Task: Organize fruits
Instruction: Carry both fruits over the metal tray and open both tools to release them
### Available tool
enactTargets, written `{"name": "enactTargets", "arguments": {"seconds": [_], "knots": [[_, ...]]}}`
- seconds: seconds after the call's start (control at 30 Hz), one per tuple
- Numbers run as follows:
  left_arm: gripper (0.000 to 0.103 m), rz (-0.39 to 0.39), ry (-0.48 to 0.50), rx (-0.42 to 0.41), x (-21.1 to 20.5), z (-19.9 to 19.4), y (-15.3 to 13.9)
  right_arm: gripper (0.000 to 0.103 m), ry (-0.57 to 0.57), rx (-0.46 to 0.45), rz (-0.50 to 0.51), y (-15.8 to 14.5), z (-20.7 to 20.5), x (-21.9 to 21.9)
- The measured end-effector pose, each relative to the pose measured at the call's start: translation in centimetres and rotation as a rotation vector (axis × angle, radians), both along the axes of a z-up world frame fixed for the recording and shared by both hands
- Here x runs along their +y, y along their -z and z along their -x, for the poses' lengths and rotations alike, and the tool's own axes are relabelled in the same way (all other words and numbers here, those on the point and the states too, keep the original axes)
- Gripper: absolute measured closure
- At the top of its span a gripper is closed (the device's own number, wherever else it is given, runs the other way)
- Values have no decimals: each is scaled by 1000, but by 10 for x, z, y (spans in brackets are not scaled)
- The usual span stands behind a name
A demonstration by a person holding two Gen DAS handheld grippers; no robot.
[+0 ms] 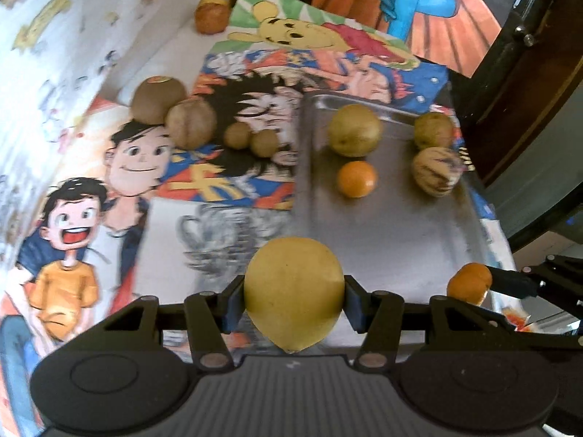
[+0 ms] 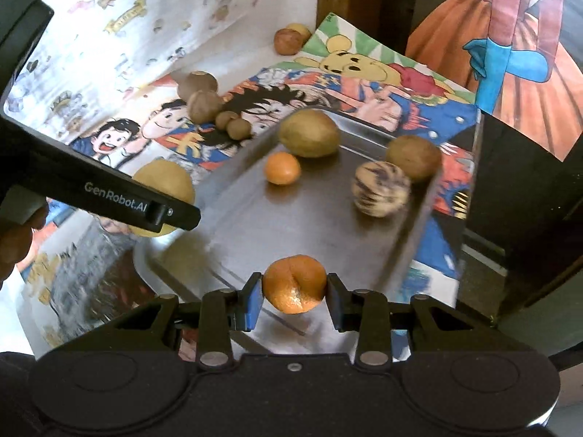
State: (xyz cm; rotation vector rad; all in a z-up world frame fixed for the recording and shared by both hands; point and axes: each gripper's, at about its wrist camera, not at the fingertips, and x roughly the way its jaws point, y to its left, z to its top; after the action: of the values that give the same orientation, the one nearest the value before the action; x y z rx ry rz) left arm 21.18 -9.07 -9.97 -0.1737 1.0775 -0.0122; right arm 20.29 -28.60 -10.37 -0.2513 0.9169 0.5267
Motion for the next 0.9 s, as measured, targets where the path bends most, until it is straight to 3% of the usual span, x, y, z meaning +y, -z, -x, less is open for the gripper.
{"name": "enactTargets", "arguments": {"seconds": [0.23,0.43,0.67,0.9], "knots": [[44,14,-39,-39,-43,-9,0,65,-81,-25,15,5,-15,-30],[44,8,-142,-77,-65,-17,7,64,-166,-56,18,10,-36,-37],[44,30,-287,-60,-65,-29,17,64,-248,-81,24,20,-56,-27],[44,28,-332,-75,-64,-41,21,64,-247,-88,21,26,-70,-24]]}}
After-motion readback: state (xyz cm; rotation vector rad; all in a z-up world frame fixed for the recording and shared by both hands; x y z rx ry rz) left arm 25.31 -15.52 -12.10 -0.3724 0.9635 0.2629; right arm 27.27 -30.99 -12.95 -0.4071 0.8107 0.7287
